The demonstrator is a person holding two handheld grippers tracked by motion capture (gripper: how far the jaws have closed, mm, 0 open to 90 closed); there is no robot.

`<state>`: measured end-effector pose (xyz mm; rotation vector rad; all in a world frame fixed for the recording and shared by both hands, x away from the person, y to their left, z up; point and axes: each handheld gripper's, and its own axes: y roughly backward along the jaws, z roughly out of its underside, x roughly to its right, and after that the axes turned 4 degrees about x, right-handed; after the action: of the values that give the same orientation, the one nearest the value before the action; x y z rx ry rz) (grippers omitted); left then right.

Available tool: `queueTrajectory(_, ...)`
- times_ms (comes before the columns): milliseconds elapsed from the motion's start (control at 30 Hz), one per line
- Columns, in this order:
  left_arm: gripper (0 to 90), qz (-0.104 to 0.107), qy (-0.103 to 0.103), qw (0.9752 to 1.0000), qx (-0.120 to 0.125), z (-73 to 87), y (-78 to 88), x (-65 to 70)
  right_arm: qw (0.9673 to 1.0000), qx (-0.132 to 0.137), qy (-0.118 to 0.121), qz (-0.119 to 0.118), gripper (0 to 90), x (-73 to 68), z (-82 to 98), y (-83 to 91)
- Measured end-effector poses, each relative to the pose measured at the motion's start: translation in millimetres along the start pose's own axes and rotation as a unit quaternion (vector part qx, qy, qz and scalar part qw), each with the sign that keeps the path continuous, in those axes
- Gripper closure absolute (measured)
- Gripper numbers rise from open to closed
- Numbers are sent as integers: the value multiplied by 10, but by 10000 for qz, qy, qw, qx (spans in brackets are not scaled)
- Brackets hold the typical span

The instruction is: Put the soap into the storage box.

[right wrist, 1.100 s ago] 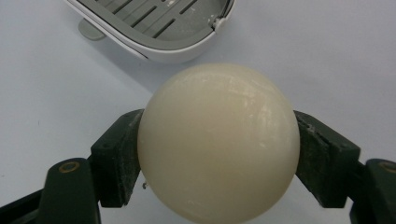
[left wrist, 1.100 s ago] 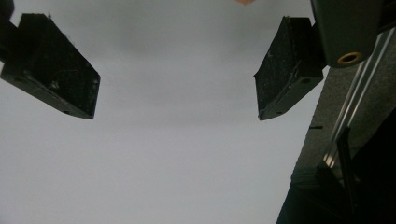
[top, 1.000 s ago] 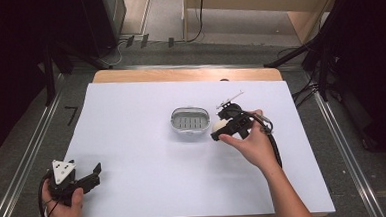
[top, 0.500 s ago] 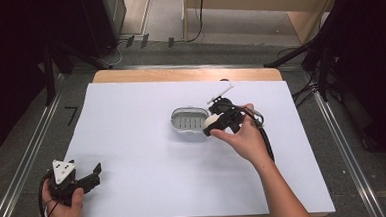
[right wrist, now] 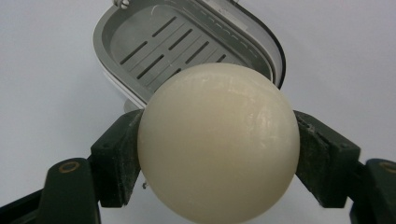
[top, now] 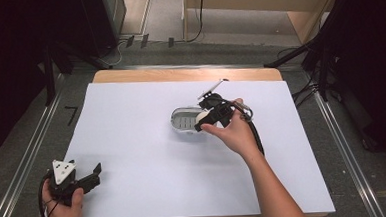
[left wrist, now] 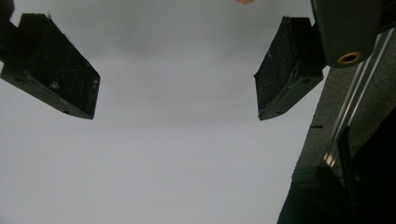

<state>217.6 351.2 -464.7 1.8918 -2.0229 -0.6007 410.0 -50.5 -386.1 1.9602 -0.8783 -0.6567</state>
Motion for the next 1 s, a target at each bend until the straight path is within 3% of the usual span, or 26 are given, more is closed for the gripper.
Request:
queueTrajectory(500, 149, 3, 0, 10000, 13, 1, 0, 0, 9998, -7, -69, -159, 254, -99, -224, -148)
queueTrajectory(1000, 150, 2, 2, 10000, 13, 1, 1, 0, 9994, -130, -300, -94, 254, -129, -374, -279)
